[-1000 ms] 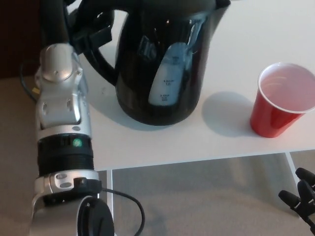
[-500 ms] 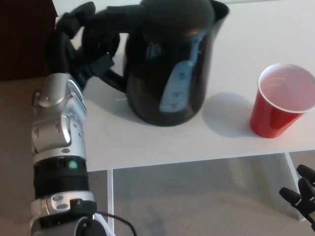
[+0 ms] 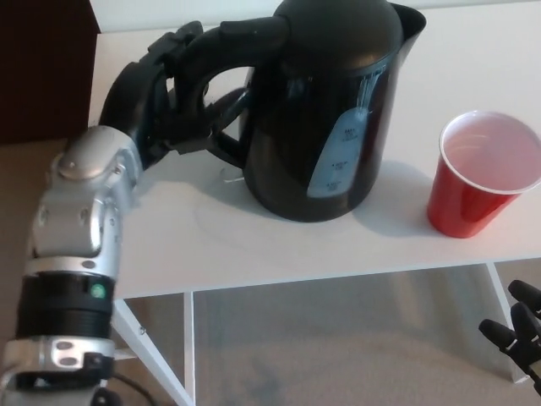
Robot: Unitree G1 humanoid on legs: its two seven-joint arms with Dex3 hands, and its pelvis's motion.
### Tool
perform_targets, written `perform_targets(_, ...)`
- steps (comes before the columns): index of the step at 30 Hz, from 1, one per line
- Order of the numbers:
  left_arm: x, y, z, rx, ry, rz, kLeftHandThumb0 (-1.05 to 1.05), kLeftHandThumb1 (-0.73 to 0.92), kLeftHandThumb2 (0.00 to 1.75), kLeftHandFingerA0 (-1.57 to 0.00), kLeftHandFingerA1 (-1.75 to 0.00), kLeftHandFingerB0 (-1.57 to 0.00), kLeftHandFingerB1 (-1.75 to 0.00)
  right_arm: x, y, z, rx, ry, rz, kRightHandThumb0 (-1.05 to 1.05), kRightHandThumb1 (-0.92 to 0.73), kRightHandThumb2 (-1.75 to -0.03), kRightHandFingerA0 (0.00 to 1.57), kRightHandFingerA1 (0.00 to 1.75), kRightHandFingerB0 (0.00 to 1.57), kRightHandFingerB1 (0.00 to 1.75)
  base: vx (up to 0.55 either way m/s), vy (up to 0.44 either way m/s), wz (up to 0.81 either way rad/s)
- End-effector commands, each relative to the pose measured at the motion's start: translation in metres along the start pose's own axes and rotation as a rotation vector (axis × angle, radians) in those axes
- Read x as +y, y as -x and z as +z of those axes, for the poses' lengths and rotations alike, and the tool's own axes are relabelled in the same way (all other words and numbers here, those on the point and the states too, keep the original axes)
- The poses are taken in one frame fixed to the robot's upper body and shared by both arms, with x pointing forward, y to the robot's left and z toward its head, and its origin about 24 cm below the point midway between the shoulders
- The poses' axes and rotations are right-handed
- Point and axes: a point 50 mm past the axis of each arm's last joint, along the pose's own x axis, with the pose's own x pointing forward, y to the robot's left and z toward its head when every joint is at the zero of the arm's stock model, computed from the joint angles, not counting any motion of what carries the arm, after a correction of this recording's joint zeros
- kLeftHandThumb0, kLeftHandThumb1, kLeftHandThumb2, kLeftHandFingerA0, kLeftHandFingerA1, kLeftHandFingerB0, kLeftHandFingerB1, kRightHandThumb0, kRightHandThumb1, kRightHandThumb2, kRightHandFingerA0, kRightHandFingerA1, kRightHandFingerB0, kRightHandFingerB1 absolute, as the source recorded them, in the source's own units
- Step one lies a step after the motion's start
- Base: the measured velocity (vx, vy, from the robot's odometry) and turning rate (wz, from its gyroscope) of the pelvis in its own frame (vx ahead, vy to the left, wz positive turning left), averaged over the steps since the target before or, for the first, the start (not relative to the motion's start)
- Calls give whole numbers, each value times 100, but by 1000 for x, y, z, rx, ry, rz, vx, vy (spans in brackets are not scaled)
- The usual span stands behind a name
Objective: The robot walk towards a table in front and uses its left hand to pick up the pot from the base and pour water to the cup on the right hand side
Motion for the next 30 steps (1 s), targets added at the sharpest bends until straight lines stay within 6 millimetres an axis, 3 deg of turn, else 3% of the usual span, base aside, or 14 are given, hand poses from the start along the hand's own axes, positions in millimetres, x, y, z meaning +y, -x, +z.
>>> perform_targets(1,5,2,16,61,-98,-147,-70,37,71,0,0,0,0,-2,0,6,-13,28,-4,-46,-51,-59,44,84,44,56,0,0,0)
perform_targets(3,15,3,30,72,-208,-161,-67,39,73,0,0,0,0,-2,-1,7,-13,26,-7,-47,-49,-59,46,86,49,58,0,0,0)
perform_targets(6,18,3,33,79,-216,-168,-67,39,73,0,0,0,0,-2,-1,8,-12,22,-8,-47,-49,-59,46,86,49,58,0,0,0)
perform_targets(7,25,6,39,87,-258,-181,-70,46,55,0,0,0,0,-2,-1,8,-12,25,-7,-43,-50,-60,46,84,44,56,0,0,0)
perform_targets(8,33,9,46,101,-309,-197,-70,46,55,0,0,0,0,-1,-2,8,-12,29,-6,-43,-50,-60,46,84,44,56,0,0,0)
perform_targets(12,36,10,47,108,-321,-207,-70,46,55,0,0,0,0,-1,-2,9,-12,31,-5,-43,-50,-60,46,84,44,56,0,0,0)
perform_targets(14,59,26,46,119,-319,-168,-77,46,55,0,0,0,0,1,-3,10,-13,34,0,-41,-52,-61,47,86,46,56,0,0,0)
perform_targets(18,67,31,43,117,-302,-154,-82,45,56,0,0,0,0,0,-3,10,-10,32,-1,-42,-51,-60,48,87,47,57,0,0,0)
perform_targets(20,98,56,33,104,-246,-67,-90,47,56,0,0,0,0,3,-5,5,4,26,-4,-41,-53,-60,51,89,52,60,0,0,0)
perform_targets(21,106,64,29,108,-235,-50,-96,43,64,0,0,0,0,1,-4,1,13,20,-9,-41,-52,-60,52,89,53,60,0,0,0)
perform_targets(23,106,65,29,106,-233,-50,-96,43,64,0,0,0,0,1,-4,1,14,19,-9,-41,-52,-60,52,89,53,60,0,0,0)
perform_targets(24,131,95,15,70,-173,17,-92,49,61,0,0,0,0,-1,-3,-2,21,20,-12,-41,-51,-61,51,90,52,62,0,0,0)
perform_targets(26,142,112,6,42,-149,67,-88,53,58,0,0,0,0,-2,-2,-3,24,24,-12,-41,-51,-60,49,88,50,62,0,0,-3)
perform_targets(30,167,177,-42,-12,-14,291,-77,56,58,0,0,0,0,-6,2,-10,47,41,-26,-44,-48,-60,45,82,43,56,0,0,2)
